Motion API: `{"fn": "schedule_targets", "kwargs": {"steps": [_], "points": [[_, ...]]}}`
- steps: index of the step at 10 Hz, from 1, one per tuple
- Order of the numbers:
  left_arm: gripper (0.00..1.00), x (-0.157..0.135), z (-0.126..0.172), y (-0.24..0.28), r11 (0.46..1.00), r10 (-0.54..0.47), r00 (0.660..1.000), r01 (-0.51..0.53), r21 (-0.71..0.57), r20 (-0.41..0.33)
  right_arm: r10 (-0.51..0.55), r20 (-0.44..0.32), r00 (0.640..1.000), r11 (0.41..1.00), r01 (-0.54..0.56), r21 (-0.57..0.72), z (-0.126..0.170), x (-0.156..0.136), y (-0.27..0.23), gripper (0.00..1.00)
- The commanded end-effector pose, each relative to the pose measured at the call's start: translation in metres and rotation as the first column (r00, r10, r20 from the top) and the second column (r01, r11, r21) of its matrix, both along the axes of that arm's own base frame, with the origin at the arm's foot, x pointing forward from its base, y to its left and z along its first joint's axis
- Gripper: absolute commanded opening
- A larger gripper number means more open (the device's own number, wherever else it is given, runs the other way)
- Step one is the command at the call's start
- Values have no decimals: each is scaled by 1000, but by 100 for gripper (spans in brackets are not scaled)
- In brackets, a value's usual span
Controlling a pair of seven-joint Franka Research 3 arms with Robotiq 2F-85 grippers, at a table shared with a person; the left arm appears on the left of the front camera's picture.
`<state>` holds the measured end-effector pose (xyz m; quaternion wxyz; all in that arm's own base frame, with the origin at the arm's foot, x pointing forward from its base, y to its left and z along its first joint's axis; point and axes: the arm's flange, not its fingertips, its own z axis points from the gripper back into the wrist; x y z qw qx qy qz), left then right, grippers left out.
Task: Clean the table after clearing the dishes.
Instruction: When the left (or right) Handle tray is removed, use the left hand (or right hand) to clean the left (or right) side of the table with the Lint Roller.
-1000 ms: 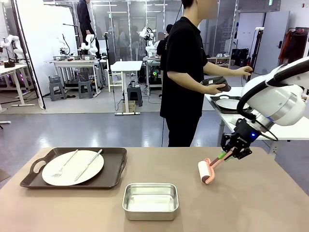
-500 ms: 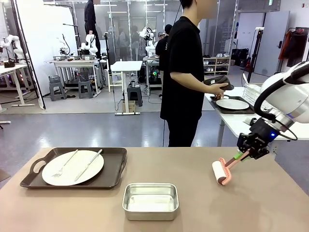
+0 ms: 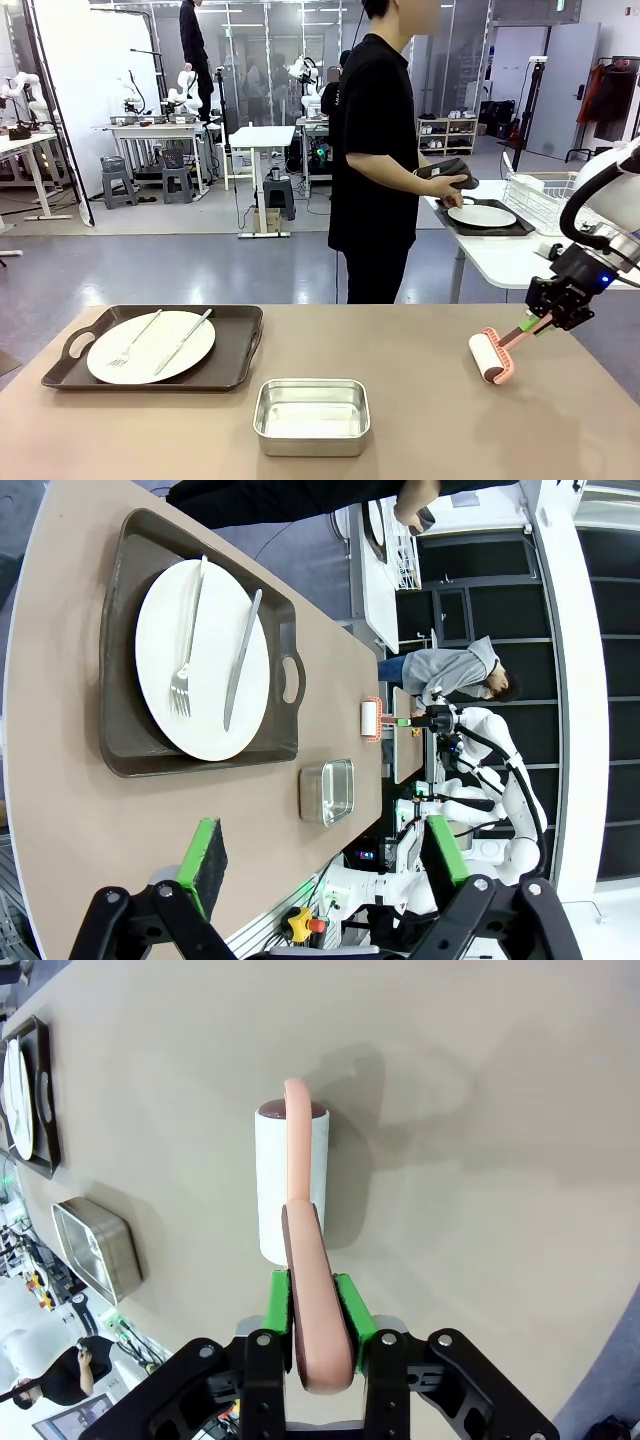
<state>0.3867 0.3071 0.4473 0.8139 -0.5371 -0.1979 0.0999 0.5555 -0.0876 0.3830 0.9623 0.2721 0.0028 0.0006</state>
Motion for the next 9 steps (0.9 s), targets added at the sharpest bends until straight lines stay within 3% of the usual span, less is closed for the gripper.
{"fn": "schedule_targets", "kwargs": {"steps": [1, 3, 9], "points": [[100, -2, 1, 2, 1000, -2, 1000, 2, 1, 13, 10, 1, 1000, 1000, -10, 14, -8, -1, -24, 23], [100, -2, 1, 2, 1000, -2, 1000, 2, 1, 13, -15, 11, 1000, 1000, 15, 1, -8, -9, -49, 23], [100, -2, 1, 2, 1000, -2, 1000, 2, 1, 13, -65, -55, 996, 996, 62, -65, -1, -22, -112, 23]]}}
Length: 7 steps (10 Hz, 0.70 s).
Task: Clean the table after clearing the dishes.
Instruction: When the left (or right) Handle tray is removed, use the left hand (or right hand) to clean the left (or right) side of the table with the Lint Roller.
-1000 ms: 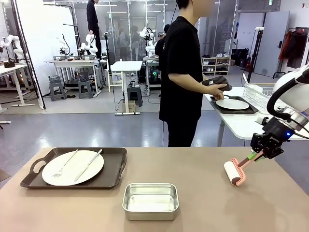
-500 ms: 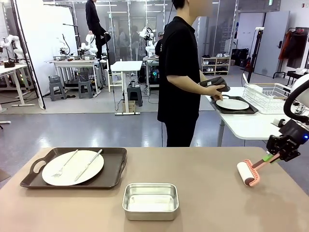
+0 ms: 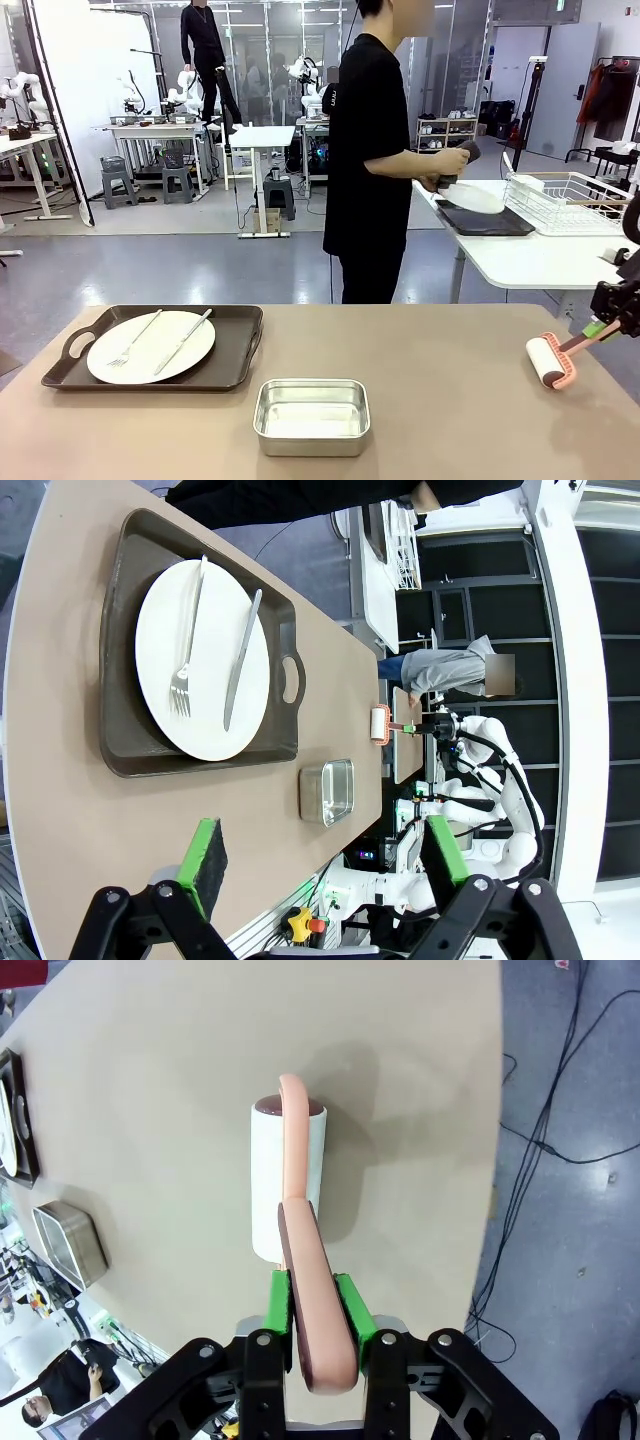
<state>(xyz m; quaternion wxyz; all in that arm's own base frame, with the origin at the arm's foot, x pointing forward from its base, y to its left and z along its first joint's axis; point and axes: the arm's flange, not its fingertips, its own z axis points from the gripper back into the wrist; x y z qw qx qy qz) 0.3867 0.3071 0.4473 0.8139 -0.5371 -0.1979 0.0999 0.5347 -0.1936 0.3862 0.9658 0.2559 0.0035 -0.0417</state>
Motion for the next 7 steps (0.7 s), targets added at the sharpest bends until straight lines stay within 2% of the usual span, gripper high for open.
{"fn": "schedule_targets", "kwargs": {"steps": [1, 5, 7], "points": [[100, -2, 1, 2, 1000, -2, 1000, 2, 1, 13, 5, -30, 1000, 1000, -6, -28, -1, -6, -14, 23], [100, -2, 1, 2, 1000, -2, 1000, 2, 1, 13, -33, -44, 998, 995, 29, -96, 21, -22, -20, 23], [100, -2, 1, 2, 1000, -2, 1000, 2, 1, 13, -15, -22, 1000, 995, 13, -98, 40, -29, -9, 23]]}}
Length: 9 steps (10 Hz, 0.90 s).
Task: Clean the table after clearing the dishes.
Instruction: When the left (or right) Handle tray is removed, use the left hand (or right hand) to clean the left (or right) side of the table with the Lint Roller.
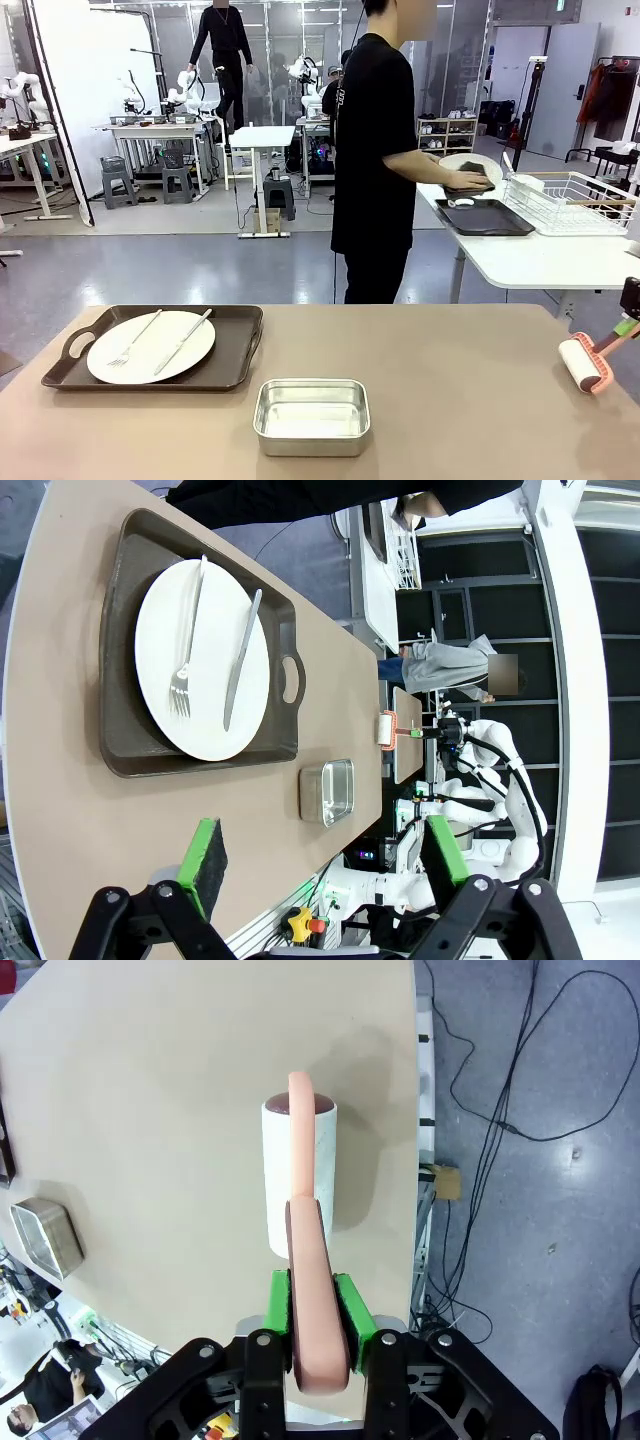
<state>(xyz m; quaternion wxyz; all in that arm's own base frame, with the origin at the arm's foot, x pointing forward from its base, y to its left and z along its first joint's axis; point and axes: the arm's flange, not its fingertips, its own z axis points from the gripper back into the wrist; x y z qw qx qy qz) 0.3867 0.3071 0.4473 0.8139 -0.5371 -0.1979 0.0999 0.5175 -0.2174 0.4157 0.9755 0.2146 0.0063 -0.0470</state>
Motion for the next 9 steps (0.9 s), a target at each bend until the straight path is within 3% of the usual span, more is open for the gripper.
{"fn": "schedule_targets", "kwargs": {"steps": [1, 7, 9], "points": [[100, -2, 1, 2, 1000, -2, 1000, 2, 1, 13, 3, 1, 1000, 1000, -3, -17, 20, -16, 23, 23], [100, -2, 1, 2, 1000, -2, 1000, 2, 1, 13, 2, 23, 1000, 998, -1, -60, 64, -62, 78, 23], [100, -2, 1, 2, 1000, -2, 1000, 2, 1, 13, 11, 1, 1000, 999, -11, -39, 64, -61, 89, 23]]}}
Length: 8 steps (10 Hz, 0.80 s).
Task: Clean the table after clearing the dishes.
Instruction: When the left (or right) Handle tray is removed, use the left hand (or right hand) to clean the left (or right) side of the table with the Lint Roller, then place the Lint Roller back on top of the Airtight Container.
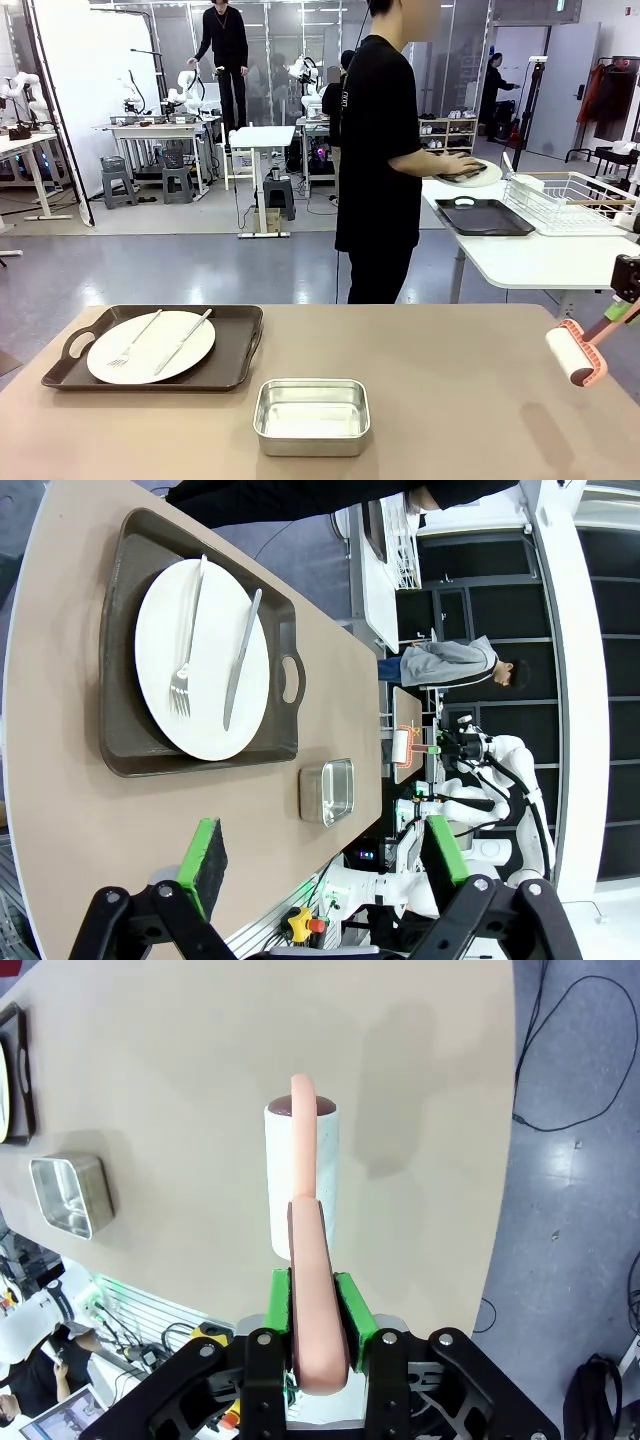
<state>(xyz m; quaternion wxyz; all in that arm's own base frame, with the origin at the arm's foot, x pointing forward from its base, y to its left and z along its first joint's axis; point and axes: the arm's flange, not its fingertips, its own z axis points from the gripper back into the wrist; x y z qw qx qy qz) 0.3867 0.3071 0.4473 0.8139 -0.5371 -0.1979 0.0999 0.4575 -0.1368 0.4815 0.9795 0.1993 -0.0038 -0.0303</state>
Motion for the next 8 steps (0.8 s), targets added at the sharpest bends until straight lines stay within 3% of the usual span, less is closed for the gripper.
{"fn": "schedule_targets", "kwargs": {"steps": [1, 8], "points": [[100, -2, 1, 2, 1000, -2, 1000, 2, 1, 13, -5, 4, 1000, 1000, 5, -4, 0, 3, -7, 23], [100, -2, 1, 2, 1000, -2, 1000, 2, 1, 13, -5, 4, 1000, 1000, 5, -4, 0, 3, -7, 23]]}}
